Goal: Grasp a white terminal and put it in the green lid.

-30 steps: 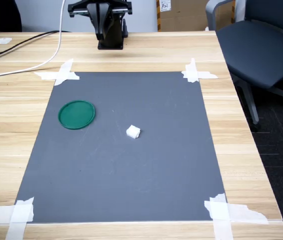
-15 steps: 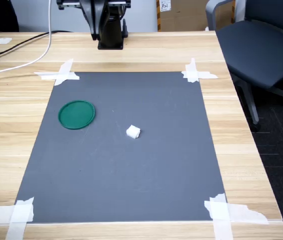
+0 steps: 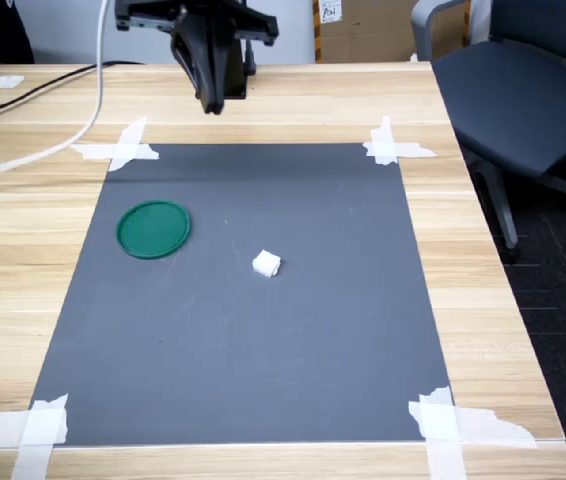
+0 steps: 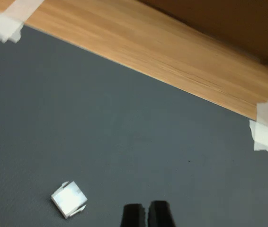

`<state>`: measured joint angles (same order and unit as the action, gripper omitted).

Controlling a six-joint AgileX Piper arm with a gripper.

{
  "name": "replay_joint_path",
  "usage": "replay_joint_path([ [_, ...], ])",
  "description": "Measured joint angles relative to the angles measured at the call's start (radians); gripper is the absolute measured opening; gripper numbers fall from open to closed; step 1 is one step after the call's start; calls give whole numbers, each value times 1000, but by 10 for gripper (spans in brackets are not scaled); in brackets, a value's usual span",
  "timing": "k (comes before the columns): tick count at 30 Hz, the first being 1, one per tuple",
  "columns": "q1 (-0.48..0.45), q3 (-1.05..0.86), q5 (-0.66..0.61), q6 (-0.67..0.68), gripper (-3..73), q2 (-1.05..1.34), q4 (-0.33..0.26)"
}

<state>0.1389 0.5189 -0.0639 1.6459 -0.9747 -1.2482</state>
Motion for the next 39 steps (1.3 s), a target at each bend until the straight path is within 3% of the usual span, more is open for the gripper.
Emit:
replay_joint_path([
  [14,113,4,31,41,-29,-111,-35],
  [28,117,9,22,23,-29,-205,-67],
  [39,117,124,39,-50,-29,-313,-75],
])
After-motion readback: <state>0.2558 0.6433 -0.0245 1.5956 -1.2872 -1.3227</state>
